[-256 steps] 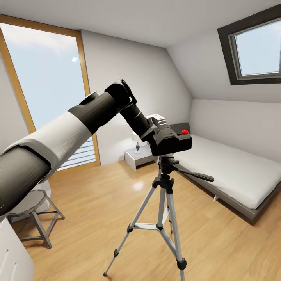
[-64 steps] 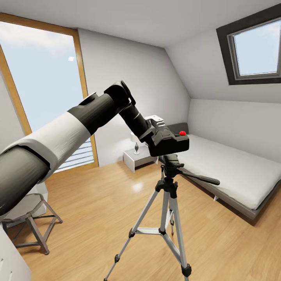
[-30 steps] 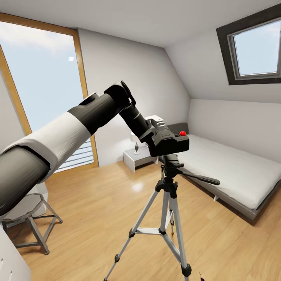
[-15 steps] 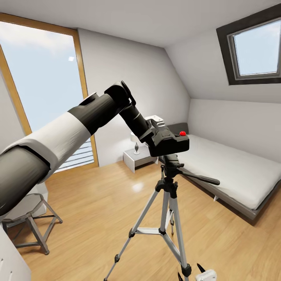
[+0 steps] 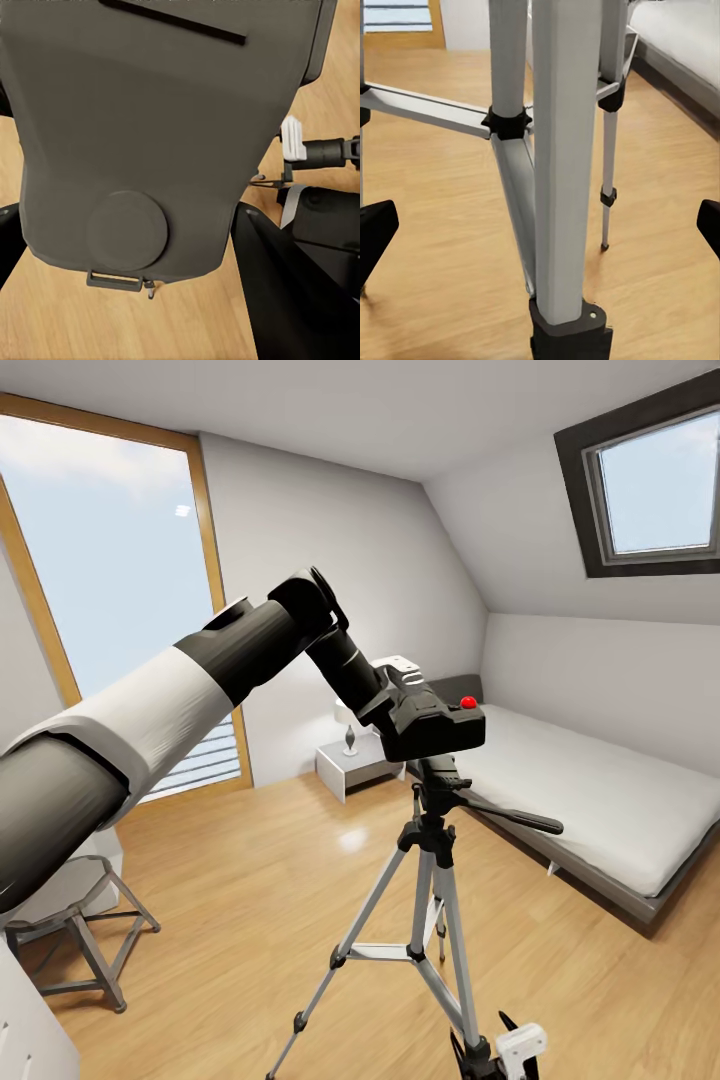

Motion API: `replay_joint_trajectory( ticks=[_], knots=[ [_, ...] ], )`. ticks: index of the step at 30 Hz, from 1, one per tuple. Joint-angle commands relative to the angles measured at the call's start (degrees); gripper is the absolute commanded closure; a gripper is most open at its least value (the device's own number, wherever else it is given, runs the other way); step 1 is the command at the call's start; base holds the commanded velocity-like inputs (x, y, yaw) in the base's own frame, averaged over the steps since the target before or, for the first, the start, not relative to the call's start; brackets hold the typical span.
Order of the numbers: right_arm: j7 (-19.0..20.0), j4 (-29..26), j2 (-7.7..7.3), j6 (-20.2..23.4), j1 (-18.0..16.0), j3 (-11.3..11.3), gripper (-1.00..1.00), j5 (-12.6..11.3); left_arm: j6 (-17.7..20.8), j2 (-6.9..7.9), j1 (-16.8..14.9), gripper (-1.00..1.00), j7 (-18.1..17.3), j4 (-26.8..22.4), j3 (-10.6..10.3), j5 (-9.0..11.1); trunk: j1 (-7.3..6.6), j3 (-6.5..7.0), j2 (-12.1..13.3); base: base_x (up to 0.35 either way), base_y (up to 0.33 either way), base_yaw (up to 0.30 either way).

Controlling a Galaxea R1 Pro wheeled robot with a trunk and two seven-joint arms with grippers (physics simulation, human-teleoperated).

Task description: Attach the digital camera to the camera tripod in the bedroom.

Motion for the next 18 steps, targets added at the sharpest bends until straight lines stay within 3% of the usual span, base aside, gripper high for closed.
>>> replay_joint_trajectory(
  ticks=[1,7,18],
  knots=[
    [-0.13,-0.83,-0.02,0.82,-0.01,0.08,-1.00,0.29,0.60,-0.02,-0.01,1.00,-0.55,-0.02,0.02,-0.61,0.02,-0.02,-0.04,0.000,0.000,0.000],
    [0.01,-5.03,0.15,7.41,-0.01,0.01,-1.00,0.29,0.60,-0.10,-0.01,1.00,-0.55,-0.02,0.02,-0.61,0.02,-0.02,-0.04,0.000,0.000,0.000],
    [0.07,-9.84,0.77,12.86,-0.27,0.00,-1.00,0.28,0.60,-0.20,-0.01,1.00,-0.55,-0.02,0.02,-0.61,0.02,-0.02,-0.04,0.000,0.000,0.000]
  ],
)
